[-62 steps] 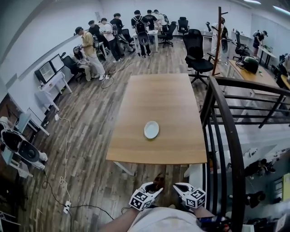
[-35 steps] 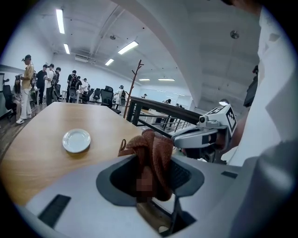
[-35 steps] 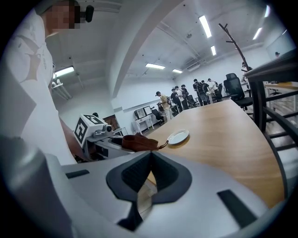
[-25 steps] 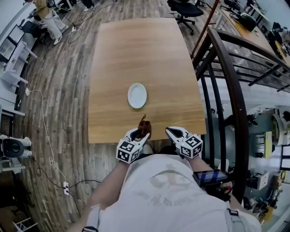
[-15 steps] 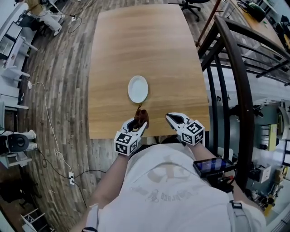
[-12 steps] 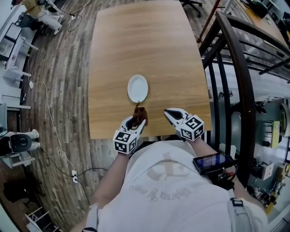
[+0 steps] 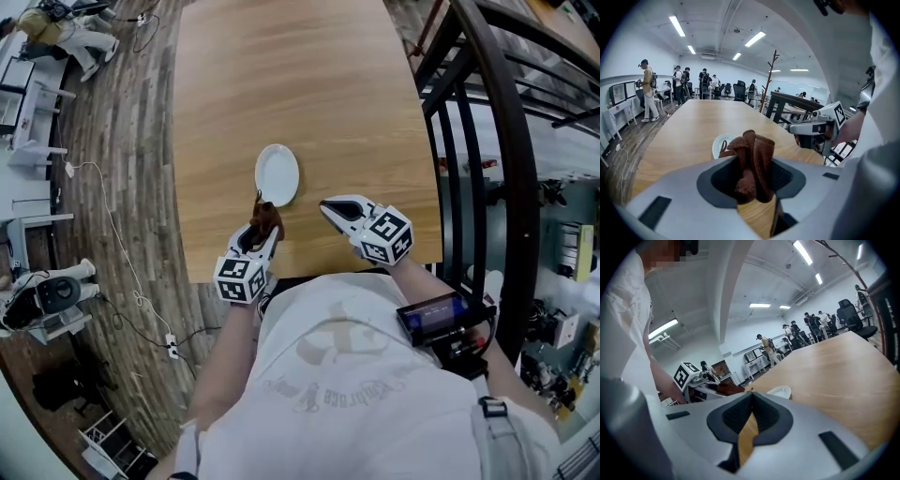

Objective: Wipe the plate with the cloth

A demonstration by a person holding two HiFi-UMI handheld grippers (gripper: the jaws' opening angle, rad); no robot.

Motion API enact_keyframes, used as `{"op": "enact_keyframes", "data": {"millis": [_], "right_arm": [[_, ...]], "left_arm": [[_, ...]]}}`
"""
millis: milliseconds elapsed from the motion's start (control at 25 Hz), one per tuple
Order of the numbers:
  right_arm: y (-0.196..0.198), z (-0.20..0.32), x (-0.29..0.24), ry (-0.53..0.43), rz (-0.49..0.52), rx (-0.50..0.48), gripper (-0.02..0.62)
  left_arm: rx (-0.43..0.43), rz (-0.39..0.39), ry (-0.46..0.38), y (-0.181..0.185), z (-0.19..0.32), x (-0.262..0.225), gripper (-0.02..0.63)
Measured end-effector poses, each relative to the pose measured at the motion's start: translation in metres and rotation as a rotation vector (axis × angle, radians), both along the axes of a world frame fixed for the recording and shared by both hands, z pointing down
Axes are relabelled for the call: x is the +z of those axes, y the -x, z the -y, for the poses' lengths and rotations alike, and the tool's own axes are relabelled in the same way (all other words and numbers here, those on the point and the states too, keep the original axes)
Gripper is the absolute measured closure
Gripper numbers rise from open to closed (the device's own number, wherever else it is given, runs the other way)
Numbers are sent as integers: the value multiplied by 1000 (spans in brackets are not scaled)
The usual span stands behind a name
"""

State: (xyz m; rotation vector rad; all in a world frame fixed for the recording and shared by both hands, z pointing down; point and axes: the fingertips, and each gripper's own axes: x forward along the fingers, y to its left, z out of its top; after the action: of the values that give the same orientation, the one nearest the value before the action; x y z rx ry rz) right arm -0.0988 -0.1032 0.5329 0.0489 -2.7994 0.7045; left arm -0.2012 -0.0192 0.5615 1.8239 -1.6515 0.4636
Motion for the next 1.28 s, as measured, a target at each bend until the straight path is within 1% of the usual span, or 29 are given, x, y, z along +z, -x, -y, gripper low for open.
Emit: {"op": "enact_keyframes", "data": {"millis": [120,240,320,440,640,720,840,920,1080,1200,1280], "right_arm": [[5,10,14,4,-31,28,581],[32,14,23,-9,-40,44,581],[36,24,29,-10,-54,72,581],[21,41,41,15,-82,124,581],[17,57,49,21,-80,157,581],[20,58,51,26,-74,164,581],[25,54,52,37,-74,154,581],[20,51,57,41,-81,151,581],[7,52,60,45,-88,169,581],[13,52,58,52,-77,174,581],[16,52,57,59,-70,177,581]], "left_arm": [[-16,0,23,18,4,10,436],[-50,4,25,59,3,14,436],[-52,-5,33,70,13,22,436],[-46,-19,66,64,31,40,437],[-47,-9,90,69,46,53,437],[-41,-7,101,71,49,55,437],[-57,-18,118,76,46,57,437],[-61,-28,131,70,44,62,437],[-42,-33,164,55,42,70,436],[-41,-16,191,64,42,68,437],[-34,13,202,69,45,66,437]]}}
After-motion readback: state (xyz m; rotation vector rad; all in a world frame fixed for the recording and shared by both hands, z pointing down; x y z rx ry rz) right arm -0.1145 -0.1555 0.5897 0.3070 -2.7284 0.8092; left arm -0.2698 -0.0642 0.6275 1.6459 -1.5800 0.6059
